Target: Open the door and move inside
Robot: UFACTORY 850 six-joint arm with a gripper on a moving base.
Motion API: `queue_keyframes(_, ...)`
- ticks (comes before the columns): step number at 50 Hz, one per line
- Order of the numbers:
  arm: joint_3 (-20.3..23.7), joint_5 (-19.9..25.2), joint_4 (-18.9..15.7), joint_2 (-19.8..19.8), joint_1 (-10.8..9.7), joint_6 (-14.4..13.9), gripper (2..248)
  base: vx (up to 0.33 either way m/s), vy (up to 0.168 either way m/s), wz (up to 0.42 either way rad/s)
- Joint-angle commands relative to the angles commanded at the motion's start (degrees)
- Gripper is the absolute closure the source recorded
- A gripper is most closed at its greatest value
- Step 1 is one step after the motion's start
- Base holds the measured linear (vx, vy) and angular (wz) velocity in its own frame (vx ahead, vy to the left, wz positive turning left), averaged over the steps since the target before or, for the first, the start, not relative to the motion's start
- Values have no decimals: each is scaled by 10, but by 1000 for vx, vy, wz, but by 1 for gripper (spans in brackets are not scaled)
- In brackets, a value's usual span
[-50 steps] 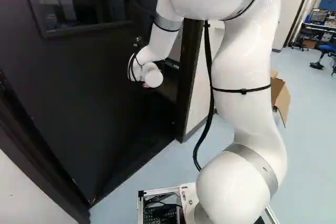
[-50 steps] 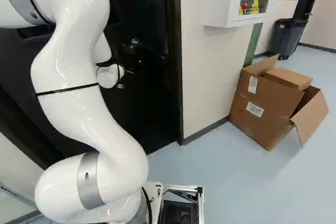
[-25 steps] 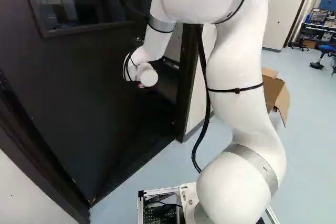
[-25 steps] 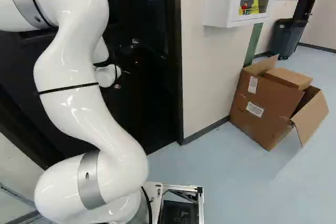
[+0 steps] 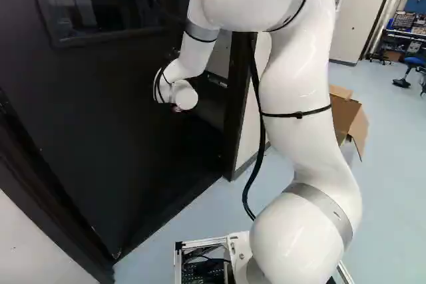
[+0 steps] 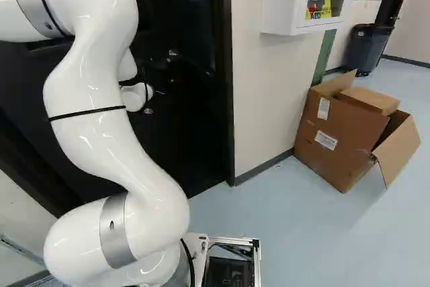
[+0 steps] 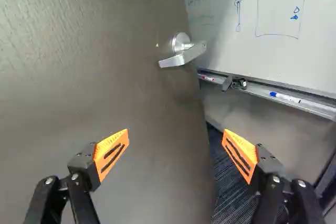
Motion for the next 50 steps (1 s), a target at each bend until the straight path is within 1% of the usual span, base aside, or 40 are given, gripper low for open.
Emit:
queue_keyframes(15,-17,0,0,-13,18,-88,3,0,0,0)
queue_keyframes(20,-24,0,0,-18,24,-110,3,0,0,0)
queue_keyframes(29,-36,0,1,-28,36,-121,3,0,0,0)
queue_keyframes(50,-61,0,21,-47,64,-122,3,0,0,0)
